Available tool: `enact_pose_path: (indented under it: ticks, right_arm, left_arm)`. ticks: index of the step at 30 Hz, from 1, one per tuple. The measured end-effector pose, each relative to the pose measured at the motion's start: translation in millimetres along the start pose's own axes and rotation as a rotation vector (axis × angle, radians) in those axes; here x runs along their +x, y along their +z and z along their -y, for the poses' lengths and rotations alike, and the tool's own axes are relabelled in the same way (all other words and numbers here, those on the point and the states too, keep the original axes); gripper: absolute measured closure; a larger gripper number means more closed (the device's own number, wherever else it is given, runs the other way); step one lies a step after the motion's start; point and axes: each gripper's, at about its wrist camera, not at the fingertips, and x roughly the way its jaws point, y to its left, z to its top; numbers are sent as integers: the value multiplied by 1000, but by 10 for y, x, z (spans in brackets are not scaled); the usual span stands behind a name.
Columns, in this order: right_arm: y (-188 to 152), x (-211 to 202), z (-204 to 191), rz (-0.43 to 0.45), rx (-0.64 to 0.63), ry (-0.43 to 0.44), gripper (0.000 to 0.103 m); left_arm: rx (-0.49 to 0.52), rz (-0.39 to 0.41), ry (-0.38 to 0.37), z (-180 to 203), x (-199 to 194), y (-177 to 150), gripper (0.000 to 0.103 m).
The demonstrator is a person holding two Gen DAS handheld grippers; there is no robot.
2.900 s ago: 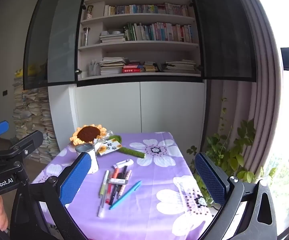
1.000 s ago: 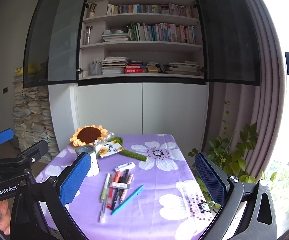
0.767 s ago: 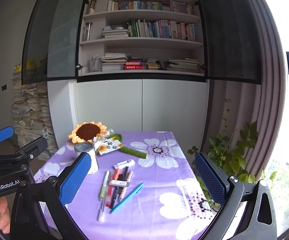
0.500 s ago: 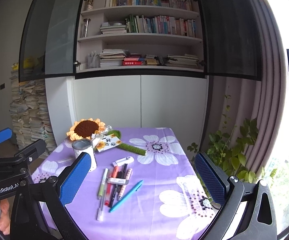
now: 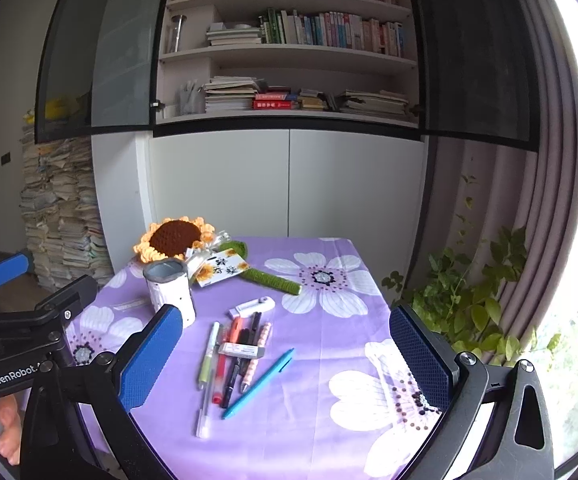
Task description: Organize stationery
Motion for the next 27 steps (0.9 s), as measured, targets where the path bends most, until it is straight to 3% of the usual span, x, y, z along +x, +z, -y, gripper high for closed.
enact_pose_path:
  ticks: [14,20,27]
  right_arm:
    - [-30,282,9,-65,12,-30,0]
    - [-128,520,48,-138,24,-47,0]
    - [-234,864,94,-214,48,-54,0]
  left_arm:
    - [9,-55,21,-79,341,-94,1]
    - [-11,-182,55,-305,817,-324,1]
    - [-23,-263,-14,-360,1349,-393,1]
